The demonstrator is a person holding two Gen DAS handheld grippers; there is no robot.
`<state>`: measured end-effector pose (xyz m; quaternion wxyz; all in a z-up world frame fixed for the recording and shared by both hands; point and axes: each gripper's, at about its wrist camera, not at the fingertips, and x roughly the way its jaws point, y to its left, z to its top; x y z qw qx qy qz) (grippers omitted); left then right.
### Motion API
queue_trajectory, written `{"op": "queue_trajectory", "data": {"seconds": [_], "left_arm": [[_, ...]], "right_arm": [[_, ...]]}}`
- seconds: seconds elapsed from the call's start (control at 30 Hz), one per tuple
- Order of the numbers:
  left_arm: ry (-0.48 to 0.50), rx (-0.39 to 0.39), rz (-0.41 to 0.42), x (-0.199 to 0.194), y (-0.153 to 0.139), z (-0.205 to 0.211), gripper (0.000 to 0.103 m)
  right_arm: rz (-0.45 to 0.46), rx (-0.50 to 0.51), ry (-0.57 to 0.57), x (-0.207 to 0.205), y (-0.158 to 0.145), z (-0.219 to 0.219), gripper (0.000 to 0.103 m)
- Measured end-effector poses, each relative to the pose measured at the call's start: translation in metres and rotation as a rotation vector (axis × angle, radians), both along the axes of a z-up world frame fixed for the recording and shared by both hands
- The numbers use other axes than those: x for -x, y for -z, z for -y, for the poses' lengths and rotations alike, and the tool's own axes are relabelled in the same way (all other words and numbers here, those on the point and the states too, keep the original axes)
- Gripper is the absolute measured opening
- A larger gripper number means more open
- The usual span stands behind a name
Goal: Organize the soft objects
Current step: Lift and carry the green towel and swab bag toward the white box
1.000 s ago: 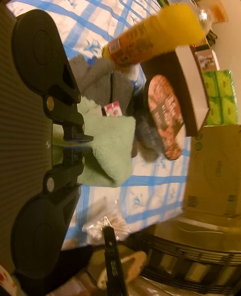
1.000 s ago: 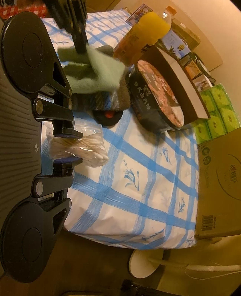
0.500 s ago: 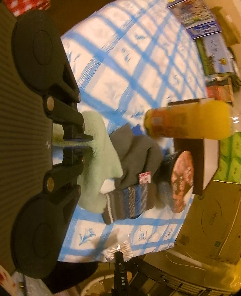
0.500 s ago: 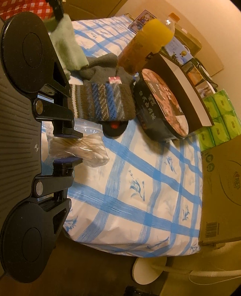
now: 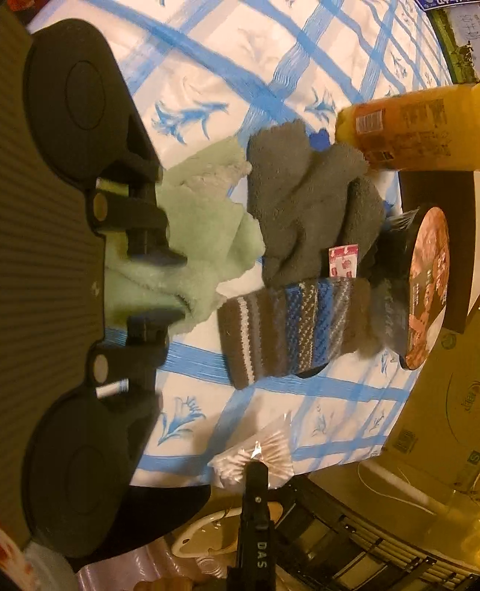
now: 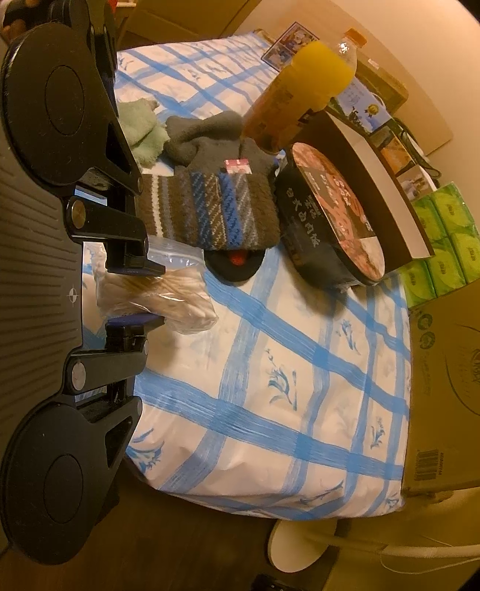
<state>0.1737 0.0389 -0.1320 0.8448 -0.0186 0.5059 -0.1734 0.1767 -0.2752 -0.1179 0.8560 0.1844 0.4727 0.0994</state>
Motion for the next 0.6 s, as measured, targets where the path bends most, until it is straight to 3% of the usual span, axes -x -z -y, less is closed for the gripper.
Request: {"op": "queue_trajectory", "data": {"seconds": [0.13, 0.3, 0.43, 0.5, 0.6], "left_arm": [[-0.040, -0.053, 0.017, 0.010, -0.011, -0.015, 0.061], [-0.107, -0.023, -0.035, 0.002, 0.004, -0.030, 0.061], [-0.146, -0.012, -0.068, -0.011, 0.025, -0.025, 0.072], [-0.168, 0.012, -0.068, -0.014, 0.029, -0.024, 0.067], [-0.149, 0.053, -0.052, -0.016, 0.029, -0.019, 0.041]], "right_arm": [[0.000, -0.006, -0.001, -0.001, 0.001, -0.001, 0.021], [-0.010, -0.009, -0.001, -0.001, 0.003, -0.001, 0.021], [-0.018, -0.008, 0.000, 0.000, 0.003, 0.000, 0.021], [-0.023, -0.008, 0.001, 0.000, 0.003, 0.001, 0.021], [-0.028, -0.004, -0.002, 0.000, 0.003, 0.000, 0.021]]}}
